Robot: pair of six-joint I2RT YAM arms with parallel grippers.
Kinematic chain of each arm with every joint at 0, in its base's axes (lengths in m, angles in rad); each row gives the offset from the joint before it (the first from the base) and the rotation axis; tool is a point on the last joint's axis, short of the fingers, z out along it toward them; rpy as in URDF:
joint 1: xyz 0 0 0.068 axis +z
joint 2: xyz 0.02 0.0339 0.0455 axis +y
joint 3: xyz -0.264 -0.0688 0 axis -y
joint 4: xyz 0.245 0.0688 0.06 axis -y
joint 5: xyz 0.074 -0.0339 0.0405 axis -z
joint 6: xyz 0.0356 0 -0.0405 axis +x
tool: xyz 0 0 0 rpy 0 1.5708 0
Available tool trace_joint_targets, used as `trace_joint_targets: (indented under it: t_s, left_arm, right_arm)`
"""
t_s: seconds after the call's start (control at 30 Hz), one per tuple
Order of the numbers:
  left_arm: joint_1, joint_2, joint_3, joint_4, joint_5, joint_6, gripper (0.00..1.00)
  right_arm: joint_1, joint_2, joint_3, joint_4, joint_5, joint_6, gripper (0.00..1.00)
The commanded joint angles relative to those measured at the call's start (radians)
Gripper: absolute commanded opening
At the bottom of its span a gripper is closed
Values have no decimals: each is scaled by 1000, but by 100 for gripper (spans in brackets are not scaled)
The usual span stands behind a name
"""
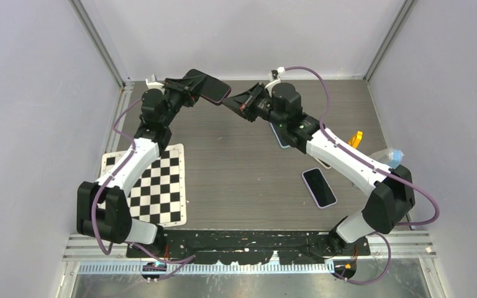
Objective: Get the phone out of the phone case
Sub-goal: Remove the phone case from the phone.
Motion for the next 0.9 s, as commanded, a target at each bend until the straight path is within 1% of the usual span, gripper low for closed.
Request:
trace_joint_targets:
  t_s: [0.0,0.13,0.3,0.47,0.57,0.6,0.63,0.7,0.73,0.77,0.87]
  left_arm:
    - [-82,-68,78,312,234,-182,0]
    - [-82,-64,87,311,234,-189,0]
    - [-82,-60,91,314,231,-205,0]
    - [-82,-63,73,289,224,-177,0]
    - [-79,-61,70,279,227,-160,0]
    - [-77,-60,71,271,232,-149,0]
    - [-73,-62,70,257,235,-135,0]
    - [-64,-69,65,226,238,-114,0]
    - [-57,-68,61,224,238,-109,0]
    - [-52,-69,56,220,238,-107,0]
    - [-36,-68,48,214,235,-103,0]
  right_arm:
    - [-9,134,-23,-228,147,-40,1]
    - [-10,156,-31,-250,187,-50,1]
    - [-12,180,-28,-266,192,-75,1]
    - [-13,116,-71,-124,202,-95,1]
    - [-31,49,-127,52,145,-114,5]
    - [-36,33,-143,97,123,-123,8]
    - [-45,3,-178,190,73,-148,10]
    - [-56,-51,-225,291,18,-192,20]
    - [-59,-68,-256,316,-18,-212,27]
    - [-67,-103,-271,354,-34,-252,30]
    - [-86,-180,-316,384,-119,-318,43]
